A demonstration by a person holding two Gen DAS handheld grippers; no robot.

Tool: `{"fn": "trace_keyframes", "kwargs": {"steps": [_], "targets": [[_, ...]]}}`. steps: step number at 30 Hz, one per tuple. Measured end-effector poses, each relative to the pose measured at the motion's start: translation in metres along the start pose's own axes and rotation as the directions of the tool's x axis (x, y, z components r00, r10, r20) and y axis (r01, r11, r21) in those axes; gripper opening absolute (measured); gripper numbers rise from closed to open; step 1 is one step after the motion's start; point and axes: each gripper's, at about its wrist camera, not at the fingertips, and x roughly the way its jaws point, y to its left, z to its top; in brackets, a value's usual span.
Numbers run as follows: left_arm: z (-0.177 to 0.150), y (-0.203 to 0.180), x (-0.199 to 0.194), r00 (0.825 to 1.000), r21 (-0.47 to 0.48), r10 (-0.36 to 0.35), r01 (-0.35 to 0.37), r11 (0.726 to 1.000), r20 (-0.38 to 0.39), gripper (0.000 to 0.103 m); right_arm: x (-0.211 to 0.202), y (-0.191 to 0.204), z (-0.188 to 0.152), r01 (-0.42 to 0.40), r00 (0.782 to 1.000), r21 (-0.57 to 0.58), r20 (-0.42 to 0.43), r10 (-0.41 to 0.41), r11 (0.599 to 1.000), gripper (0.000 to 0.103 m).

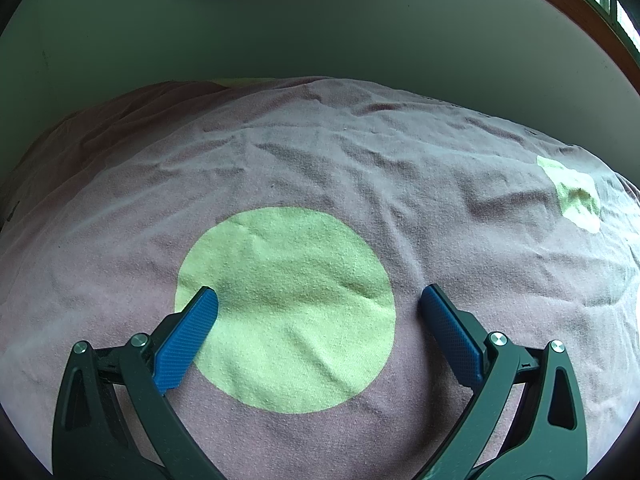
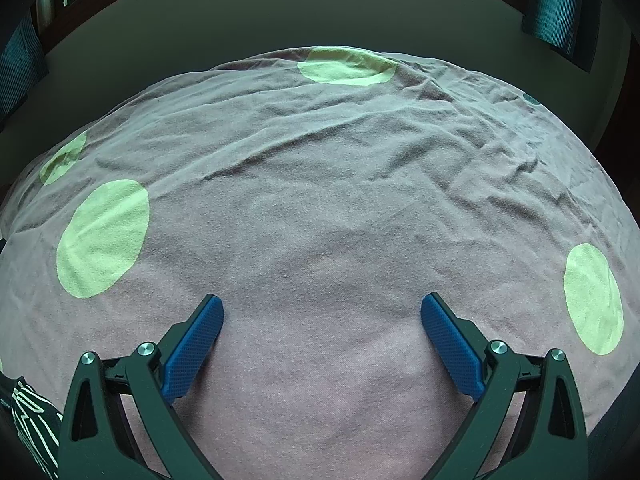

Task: Fold small clothes

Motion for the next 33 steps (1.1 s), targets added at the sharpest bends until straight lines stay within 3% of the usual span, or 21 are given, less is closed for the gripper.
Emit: {"fn": "trace_keyframes", "kwargs": {"steps": [7,13,21,24,33], "targets": [[0.0,0.0,-0.001,1.0,-0.001,-0.002,0.002,1.0,-0.006,0.101,-0.016,-0.007,0.016,-0.002,1.0,0.0,0.002,0.002,1.0,0.099],[-0.001,0.002,-0.005,1.0,-0.005,-0.006,0.006,1.0,0.013,0.101,-0.009,-0.005,0.009,-0.004,1.0,0.001,-0.001,0.004,1.0,0.099],[0.002,-0.006,-0.002,1.0,0.004,0.002,-0.002,1.0,-0.021,0.101,-0.027,-0.011,0.024,-0.004,1.0,0.002,0.004,0.004,1.0,0.099],[-0.009,-0.006,0.001,1.0,0.008,0.007,-0.007,1.0,0.024,0.101,-0.026,-0.01,0.021,0.0,1.0,0.001,0.009,0.0,1.0,0.099],[0.003,-0.011,0.009,1.0,0.006,0.004,-0.003,1.0,-0.018,0.101,-0.073,-0.022,0.051,-0.001,1.0,0.002,0.0,0.001,1.0,0.099]]}}
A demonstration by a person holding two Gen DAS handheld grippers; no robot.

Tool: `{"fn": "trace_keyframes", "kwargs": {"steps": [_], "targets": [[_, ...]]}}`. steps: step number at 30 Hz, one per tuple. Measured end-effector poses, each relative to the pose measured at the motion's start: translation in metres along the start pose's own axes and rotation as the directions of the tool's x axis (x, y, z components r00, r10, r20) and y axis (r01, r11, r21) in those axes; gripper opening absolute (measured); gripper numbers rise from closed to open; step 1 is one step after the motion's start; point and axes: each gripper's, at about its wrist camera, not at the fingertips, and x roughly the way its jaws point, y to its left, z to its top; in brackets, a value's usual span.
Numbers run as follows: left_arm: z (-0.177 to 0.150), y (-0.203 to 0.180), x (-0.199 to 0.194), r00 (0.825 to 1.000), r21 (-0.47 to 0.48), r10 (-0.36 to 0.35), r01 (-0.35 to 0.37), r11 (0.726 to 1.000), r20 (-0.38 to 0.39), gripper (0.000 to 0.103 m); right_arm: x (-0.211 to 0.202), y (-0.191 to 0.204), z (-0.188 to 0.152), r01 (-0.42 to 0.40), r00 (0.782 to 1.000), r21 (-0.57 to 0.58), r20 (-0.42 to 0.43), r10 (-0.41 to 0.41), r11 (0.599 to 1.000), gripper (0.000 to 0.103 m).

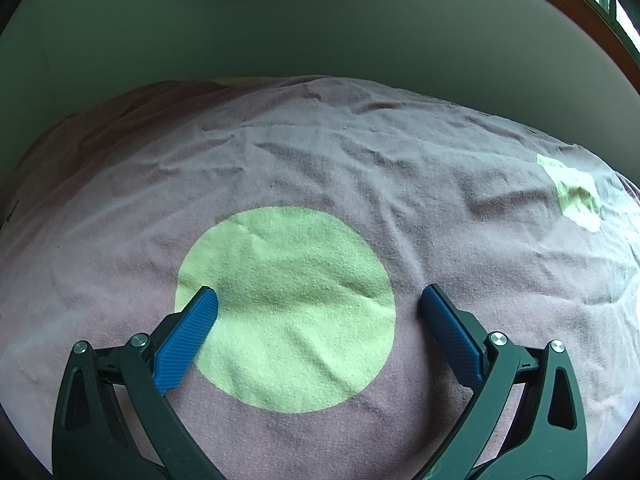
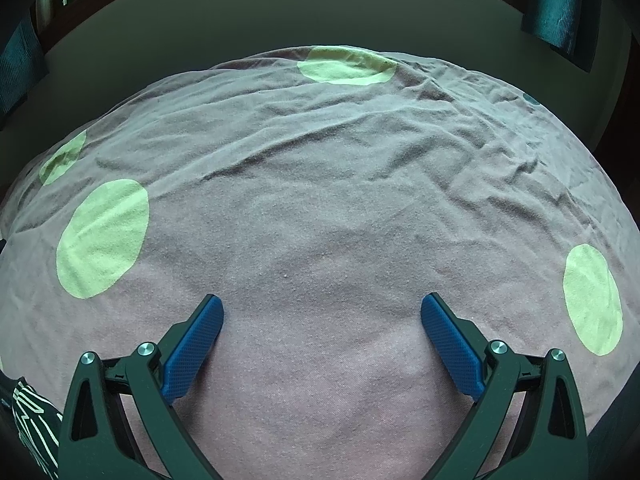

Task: Fold small clothes

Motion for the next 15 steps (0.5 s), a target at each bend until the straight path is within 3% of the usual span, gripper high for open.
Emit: {"fn": "trace_keyframes", "kwargs": {"steps": [15], "targets": [[-0.004,-0.001,0.008,1.0,-0.002,0.001,-0.001,1.0,0.004,0.101,-0.045,-0.001,0.038,-0.002,1.0,-0.004,0.006,0.002,1.0,0.099]]}}
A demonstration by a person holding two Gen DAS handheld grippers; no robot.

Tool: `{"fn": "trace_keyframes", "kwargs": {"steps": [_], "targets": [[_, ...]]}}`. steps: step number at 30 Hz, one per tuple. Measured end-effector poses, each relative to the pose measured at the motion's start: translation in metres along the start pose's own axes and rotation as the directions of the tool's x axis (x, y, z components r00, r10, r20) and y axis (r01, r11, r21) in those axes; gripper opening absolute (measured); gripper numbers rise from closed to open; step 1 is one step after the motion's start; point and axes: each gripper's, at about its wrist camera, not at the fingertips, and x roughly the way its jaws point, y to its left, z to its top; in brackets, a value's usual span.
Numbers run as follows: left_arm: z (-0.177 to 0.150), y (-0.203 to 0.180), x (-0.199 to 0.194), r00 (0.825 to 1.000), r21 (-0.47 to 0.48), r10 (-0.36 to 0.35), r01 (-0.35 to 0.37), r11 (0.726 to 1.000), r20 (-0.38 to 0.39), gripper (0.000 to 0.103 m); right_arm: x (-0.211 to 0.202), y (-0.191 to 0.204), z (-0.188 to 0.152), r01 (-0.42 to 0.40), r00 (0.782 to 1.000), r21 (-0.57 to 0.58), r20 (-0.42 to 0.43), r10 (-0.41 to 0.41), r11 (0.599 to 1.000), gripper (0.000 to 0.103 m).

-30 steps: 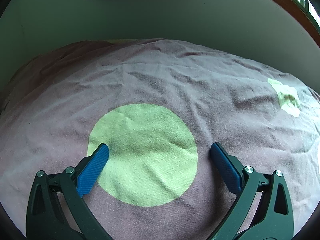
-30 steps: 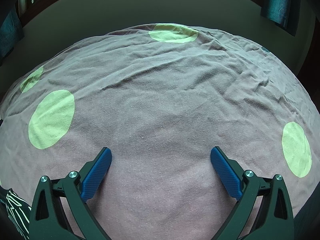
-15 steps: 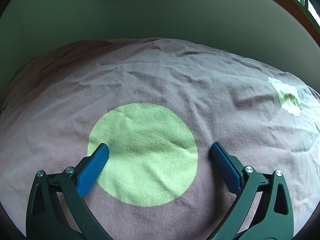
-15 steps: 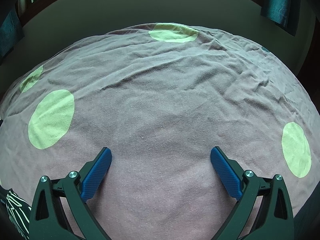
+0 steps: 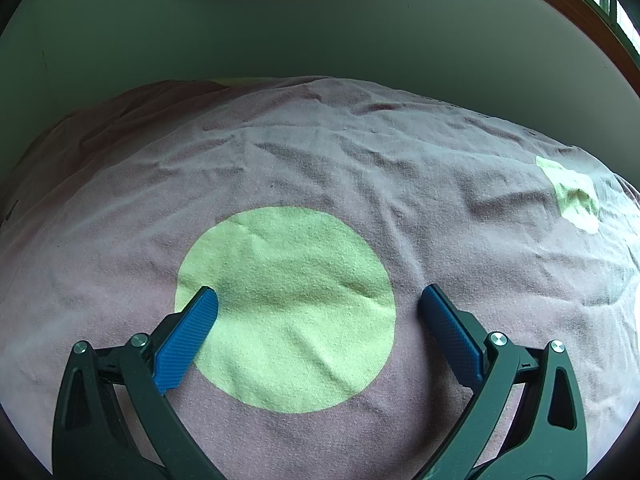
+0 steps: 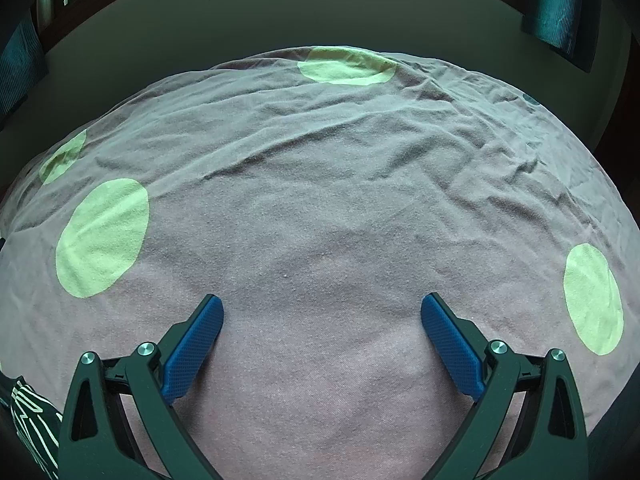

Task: Fold small clothes

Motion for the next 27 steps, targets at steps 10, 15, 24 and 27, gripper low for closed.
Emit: {"fn": "trace_keyframes", "kwargs": {"steps": [10,15,24,27], "targets": [[0.001,0.003,-0.005,1.0,-0.003,-0.003,0.003,1.0,-0.001,0.101,0.004,-0.004,0.001,0.002,1.0,-0.004,0.0,-0.002,1.0,0.099],[0.0,0.003,-0.005,1.0,-0.003,-0.003,0.003,1.0,0.0,0.101,0.004,-0.006,0.004,-0.002,1.0,-0.002,0.0,0.002,1.0,0.099],[-0.001,0.003,-0.003,1.0,-0.004,-0.004,0.004,1.0,0.001,0.101,-0.042,-0.003,0.036,-0.003,1.0,-0.002,0.002,0.003,1.0,0.099],[-0.003,0.003,-0.003,1.0,-0.002,0.0,0.0,1.0,0.001,0.101,-0.062,-0.001,0.048,0.0,1.0,-0.005,0.001,0.0,1.0,0.099]]}}
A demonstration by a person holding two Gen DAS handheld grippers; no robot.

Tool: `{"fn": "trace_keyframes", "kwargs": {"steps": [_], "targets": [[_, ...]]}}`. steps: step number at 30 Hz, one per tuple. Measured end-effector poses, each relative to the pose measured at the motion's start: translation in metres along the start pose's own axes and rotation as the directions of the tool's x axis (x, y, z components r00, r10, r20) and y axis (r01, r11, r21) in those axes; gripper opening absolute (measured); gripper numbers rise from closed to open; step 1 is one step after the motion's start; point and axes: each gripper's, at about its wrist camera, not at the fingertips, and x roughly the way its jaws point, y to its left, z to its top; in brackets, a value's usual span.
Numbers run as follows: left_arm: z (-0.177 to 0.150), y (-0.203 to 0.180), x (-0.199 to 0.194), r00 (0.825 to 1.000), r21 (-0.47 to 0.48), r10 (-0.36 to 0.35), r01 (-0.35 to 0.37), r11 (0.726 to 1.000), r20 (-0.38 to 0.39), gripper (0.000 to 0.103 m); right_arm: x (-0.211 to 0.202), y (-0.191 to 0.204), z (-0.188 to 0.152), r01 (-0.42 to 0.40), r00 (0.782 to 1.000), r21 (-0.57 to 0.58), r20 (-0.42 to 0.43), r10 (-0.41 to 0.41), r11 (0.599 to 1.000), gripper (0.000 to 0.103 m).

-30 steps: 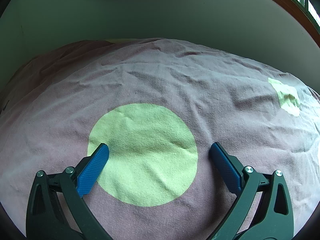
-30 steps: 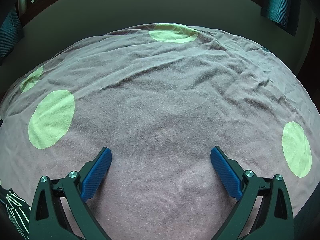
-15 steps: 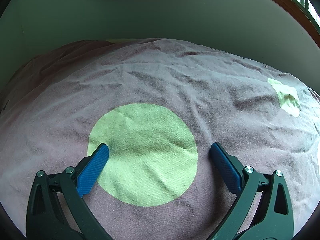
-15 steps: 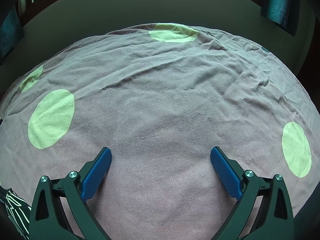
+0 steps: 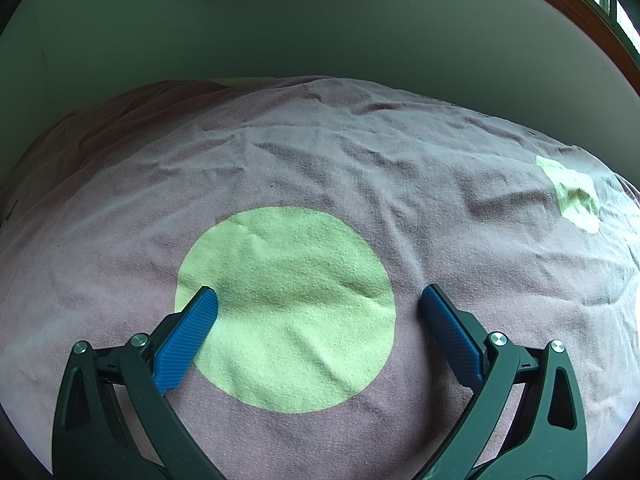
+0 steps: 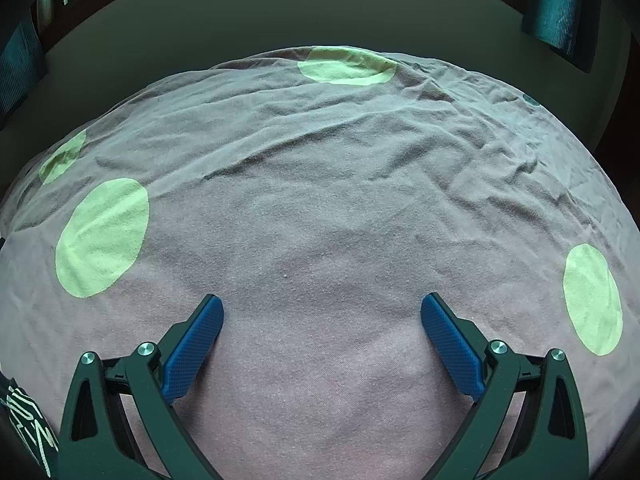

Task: Fold small clothes

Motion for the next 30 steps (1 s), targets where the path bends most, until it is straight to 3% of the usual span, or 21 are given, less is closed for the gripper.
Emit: {"fn": "trace_keyframes", "kwargs": {"steps": [11,18,22,25,27,28,29,30], "targets": [[-0.001,0.002,-0.001,1.0,-0.001,-0.001,0.001,1.0,0.0,0.101,-0.025,-0.008,0.017,0.001,1.0,-0.003,0.001,-0.001,1.0,0.099],[-0.001,0.002,-0.003,1.0,-0.003,-0.003,0.003,1.0,-0.001,0.101,-0.056,0.009,0.05,0.061,0.998,-0.017,-0.014,-0.061,0.998,0.099],[0.0,0.003,-0.004,1.0,-0.004,-0.006,0.006,1.0,-0.002,0.101,-0.079,0.005,0.061,0.031,0.999,-0.003,-0.013,-0.031,1.0,0.099],[0.01,0.0,0.003,1.0,0.009,-0.005,0.005,1.0,-0.014,0.101,-0.088,0.005,0.092,-0.015,0.999,-0.021,-0.031,0.015,1.0,0.099],[0.022,-0.003,0.001,0.999,0.05,0.037,-0.038,0.998,0.023,0.101,-0.094,-0.001,0.122,-0.099,0.995,-0.073,-0.005,0.099,0.992,0.099],[0.027,-0.003,-0.007,0.994,0.061,0.084,-0.088,0.994,0.074,0.101,-0.099,-0.006,0.139,-0.095,0.995,-0.104,0.019,0.097,0.99,0.098],[0.033,-0.001,-0.017,0.985,0.059,0.123,-0.131,0.99,0.125,0.101,-0.109,-0.01,0.152,-0.012,0.998,-0.095,0.061,0.018,0.995,0.098],[0.038,0.001,-0.027,0.977,0.05,0.137,-0.146,0.988,0.162,0.101,-0.126,-0.014,0.164,0.12,0.986,-0.072,0.128,-0.11,0.99,0.098]]}}
